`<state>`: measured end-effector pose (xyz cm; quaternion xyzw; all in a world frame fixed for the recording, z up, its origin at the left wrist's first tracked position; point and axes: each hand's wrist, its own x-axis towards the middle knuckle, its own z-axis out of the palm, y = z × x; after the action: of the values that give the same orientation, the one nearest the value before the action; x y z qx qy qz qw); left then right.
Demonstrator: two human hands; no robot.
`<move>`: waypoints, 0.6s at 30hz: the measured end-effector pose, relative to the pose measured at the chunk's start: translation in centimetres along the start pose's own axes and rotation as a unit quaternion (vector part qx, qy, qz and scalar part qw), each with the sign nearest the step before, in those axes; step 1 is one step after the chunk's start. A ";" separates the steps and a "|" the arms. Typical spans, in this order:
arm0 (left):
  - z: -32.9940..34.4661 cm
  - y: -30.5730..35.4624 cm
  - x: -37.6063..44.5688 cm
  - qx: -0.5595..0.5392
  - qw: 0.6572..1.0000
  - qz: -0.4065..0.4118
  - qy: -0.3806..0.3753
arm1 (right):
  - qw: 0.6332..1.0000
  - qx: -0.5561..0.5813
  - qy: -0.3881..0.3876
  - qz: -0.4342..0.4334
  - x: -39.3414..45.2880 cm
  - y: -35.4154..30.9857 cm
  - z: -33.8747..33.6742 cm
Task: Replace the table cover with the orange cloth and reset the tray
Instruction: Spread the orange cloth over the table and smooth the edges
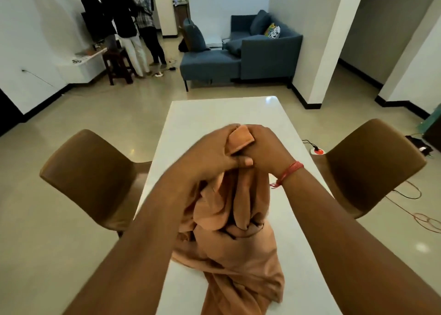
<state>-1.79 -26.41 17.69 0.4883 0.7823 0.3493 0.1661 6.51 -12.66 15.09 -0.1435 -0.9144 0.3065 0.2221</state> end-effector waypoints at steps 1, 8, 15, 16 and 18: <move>0.8 -0.4 0.1 -0.004 1.000 -0.005 -0.005 | 1.000 0.014 -0.010 0.000 0.0 -0.3 -0.1; -1.3 -1.1 0.0 -0.006 0.988 0.051 0.144 | 0.992 0.061 -0.101 0.053 -2.2 1.7 -0.2; -4.4 0.2 -1.8 -0.295 0.879 0.014 0.375 | 0.986 -0.029 0.048 0.156 -2.3 9.4 -1.9; -5.4 -0.6 -1.6 -0.320 0.853 0.000 0.413 | 0.981 -0.045 0.083 0.166 -2.2 10.6 -2.6; -6.7 -2.3 -1.0 -0.310 0.836 -0.021 0.453 | 0.967 -0.075 0.159 0.183 -1.9 12.4 -3.6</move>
<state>-6.81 -30.45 20.69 0.1819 0.6309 0.7521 -0.0566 11.49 -2.00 9.33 -0.3711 -0.8459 0.2460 0.2937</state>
